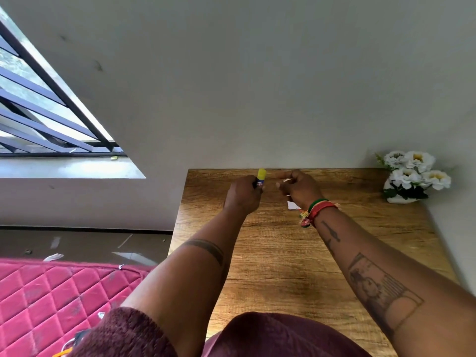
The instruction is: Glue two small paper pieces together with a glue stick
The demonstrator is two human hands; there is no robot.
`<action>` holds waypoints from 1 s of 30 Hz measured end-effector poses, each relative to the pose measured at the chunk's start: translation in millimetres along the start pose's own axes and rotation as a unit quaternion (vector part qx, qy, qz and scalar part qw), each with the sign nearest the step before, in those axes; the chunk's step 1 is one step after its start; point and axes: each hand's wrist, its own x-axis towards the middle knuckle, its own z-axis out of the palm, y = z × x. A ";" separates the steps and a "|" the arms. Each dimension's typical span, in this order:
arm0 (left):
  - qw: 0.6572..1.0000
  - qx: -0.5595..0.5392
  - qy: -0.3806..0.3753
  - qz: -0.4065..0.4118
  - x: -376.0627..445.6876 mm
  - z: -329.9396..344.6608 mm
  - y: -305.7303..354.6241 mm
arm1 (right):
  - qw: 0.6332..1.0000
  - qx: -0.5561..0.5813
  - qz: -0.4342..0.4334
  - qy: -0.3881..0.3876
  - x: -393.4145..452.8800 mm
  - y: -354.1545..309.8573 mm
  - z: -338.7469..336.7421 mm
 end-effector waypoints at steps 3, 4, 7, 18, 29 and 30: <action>1.000 0.003 -0.002 -0.006 9.8 3.6 -8.5 | 1.000 -0.024 0.010 0.016 15.6 8.7 2.6; 1.000 0.005 -0.003 -0.007 12.3 4.7 -11.0 | 0.999 -0.039 0.015 0.028 20.7 12.0 1.8; 1.000 -0.004 -0.010 -0.016 23.1 10.7 -16.1 | 0.994 -0.068 0.034 0.075 35.4 23.4 -5.7; 0.997 -0.031 -0.029 -0.058 40.6 43.9 -15.7 | 0.997 -0.022 0.077 0.021 51.1 48.5 -10.7; 0.998 -0.036 -0.015 -0.051 45.2 45.6 -28.5 | 0.997 -0.052 0.053 -0.019 56.9 44.1 18.1; 0.998 -0.034 -0.018 -0.052 45.0 45.9 -28.1 | 0.997 -0.065 0.050 -0.012 56.6 42.8 20.6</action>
